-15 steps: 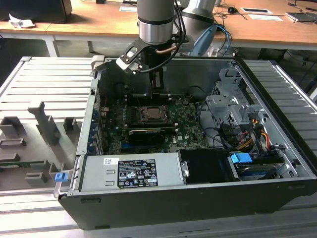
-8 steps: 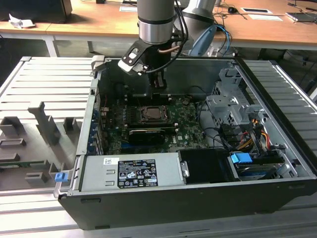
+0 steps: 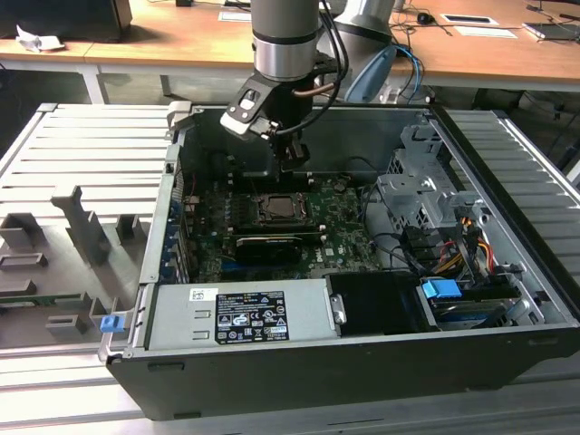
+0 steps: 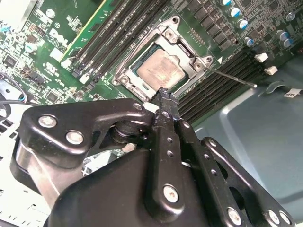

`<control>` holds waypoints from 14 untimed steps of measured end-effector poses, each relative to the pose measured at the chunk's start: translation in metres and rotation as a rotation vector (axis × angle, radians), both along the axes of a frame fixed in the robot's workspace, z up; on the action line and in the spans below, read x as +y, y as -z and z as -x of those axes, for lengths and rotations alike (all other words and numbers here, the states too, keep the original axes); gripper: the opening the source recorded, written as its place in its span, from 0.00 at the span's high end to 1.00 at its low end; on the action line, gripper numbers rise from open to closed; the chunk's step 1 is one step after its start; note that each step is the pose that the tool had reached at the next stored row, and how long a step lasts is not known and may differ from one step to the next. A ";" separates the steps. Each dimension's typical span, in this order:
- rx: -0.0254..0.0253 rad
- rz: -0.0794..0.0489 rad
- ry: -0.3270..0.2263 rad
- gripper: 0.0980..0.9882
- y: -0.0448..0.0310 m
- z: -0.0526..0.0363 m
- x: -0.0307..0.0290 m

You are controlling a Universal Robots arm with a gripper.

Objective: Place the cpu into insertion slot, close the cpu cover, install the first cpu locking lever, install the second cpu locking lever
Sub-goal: 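Install the first cpu locking lever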

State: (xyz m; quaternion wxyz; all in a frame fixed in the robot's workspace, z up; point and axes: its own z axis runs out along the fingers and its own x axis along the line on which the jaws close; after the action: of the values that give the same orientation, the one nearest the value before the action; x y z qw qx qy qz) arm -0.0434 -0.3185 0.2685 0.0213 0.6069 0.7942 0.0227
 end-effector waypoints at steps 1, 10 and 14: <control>0.0000 0.000 -0.007 0.99 0.0000 0.0000 0.0000; 0.0000 0.000 -0.087 0.99 0.0000 0.0000 0.0000; 0.0000 0.000 -0.114 0.99 0.0000 0.0000 0.0000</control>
State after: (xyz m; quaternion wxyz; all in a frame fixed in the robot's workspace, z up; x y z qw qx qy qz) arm -0.0434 -0.3185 0.2685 0.0200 0.5607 0.8274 0.0239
